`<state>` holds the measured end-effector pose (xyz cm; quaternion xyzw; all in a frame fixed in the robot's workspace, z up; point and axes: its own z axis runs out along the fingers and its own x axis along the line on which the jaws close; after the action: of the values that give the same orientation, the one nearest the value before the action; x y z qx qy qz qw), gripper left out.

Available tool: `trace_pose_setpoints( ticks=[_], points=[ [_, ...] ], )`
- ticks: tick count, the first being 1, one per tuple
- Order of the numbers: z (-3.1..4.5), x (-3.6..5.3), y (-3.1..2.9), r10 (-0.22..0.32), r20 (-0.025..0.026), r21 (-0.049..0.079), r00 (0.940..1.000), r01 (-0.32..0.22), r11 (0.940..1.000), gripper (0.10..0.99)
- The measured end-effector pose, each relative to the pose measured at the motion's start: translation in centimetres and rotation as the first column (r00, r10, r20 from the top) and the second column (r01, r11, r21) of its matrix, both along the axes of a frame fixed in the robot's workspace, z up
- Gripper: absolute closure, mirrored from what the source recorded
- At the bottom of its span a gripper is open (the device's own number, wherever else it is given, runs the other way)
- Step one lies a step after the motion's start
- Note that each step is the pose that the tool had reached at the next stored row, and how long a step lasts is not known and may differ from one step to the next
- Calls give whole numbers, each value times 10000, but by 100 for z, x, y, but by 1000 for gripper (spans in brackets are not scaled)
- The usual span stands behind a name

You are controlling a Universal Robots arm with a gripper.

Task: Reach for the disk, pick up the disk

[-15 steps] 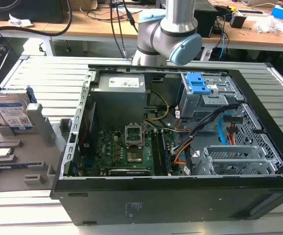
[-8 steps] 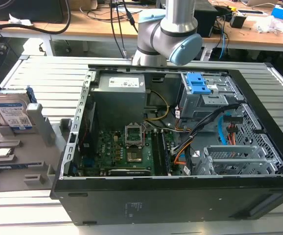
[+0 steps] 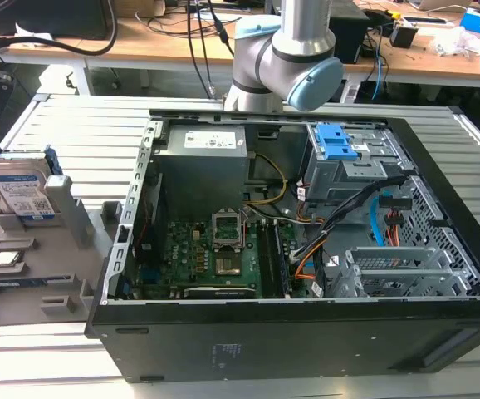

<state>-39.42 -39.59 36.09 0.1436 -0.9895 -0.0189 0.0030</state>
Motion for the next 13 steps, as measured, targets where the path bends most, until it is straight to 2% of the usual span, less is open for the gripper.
trace_pose_setpoints(
  ticks=[7, 13],
  points=[
    [0, 0, 0, 723, 0, 0, 9974, -723, 9974, 980],
    [0, 0, 0, 1354, 0, 0, 9908, -1354, 9908, 980]
  ],
)
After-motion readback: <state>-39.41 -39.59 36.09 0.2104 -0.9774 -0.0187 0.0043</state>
